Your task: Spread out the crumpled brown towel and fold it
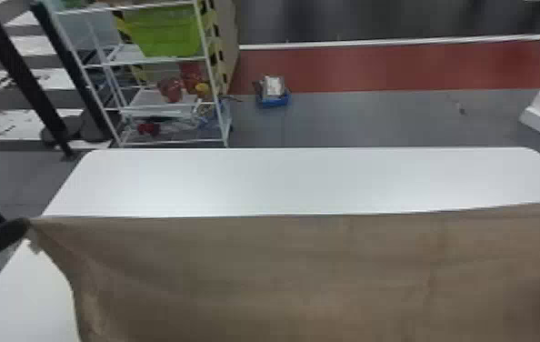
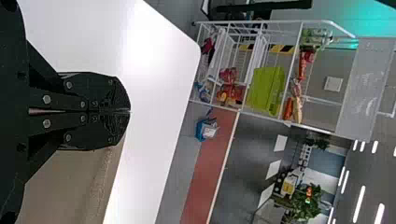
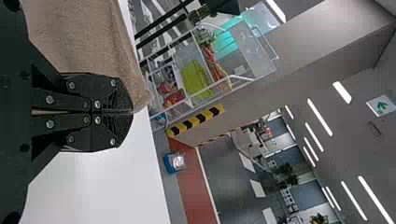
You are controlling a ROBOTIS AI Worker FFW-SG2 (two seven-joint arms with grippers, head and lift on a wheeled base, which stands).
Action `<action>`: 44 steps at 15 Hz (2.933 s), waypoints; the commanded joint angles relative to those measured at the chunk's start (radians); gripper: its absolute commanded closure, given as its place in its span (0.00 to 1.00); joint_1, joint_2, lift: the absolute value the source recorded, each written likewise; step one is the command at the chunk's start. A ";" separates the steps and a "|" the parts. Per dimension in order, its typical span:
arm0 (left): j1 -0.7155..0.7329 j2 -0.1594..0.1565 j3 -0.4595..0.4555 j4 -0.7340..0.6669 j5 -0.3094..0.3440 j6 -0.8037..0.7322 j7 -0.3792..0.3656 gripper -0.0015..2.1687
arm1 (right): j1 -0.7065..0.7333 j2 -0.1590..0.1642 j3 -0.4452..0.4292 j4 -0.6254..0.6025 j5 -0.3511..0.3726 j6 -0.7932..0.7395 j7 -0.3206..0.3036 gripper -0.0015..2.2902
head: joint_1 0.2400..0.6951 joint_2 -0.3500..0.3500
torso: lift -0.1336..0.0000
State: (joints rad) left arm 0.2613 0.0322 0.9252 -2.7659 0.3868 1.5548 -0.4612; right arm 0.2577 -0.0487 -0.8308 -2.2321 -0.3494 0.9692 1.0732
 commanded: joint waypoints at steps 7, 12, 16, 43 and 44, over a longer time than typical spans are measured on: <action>-0.105 0.032 -0.388 0.289 -0.341 -0.172 0.064 0.86 | -0.101 -0.082 0.220 0.324 0.170 -0.362 -0.157 0.65 | 1.00 0.53 | 0.07; -0.146 0.052 -0.441 0.450 -0.379 -0.325 0.105 0.80 | -0.230 -0.099 0.348 0.519 0.293 -0.445 -0.263 0.64 | 1.00 0.54 | 0.07; -0.151 0.074 -0.457 0.494 -0.384 -0.344 0.121 0.00 | -0.247 -0.100 0.418 0.555 0.363 -0.451 -0.360 0.00 | 1.00 0.57 | 0.07; 0.314 -0.021 -0.261 0.213 -0.075 -0.092 0.039 0.75 | 0.255 -0.118 0.300 0.163 0.179 -0.445 -0.197 0.81 | 1.00 0.54 | 0.07; 0.315 -0.021 -0.261 0.216 -0.075 -0.092 0.039 0.75 | 0.255 -0.120 0.298 0.164 0.176 -0.445 -0.190 0.81 | 1.00 0.54 | 0.07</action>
State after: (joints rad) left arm 0.5734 0.0117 0.6643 -2.5529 0.3113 1.4626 -0.4218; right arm 0.5124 -0.1673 -0.5304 -2.0706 -0.1710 0.5238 0.8793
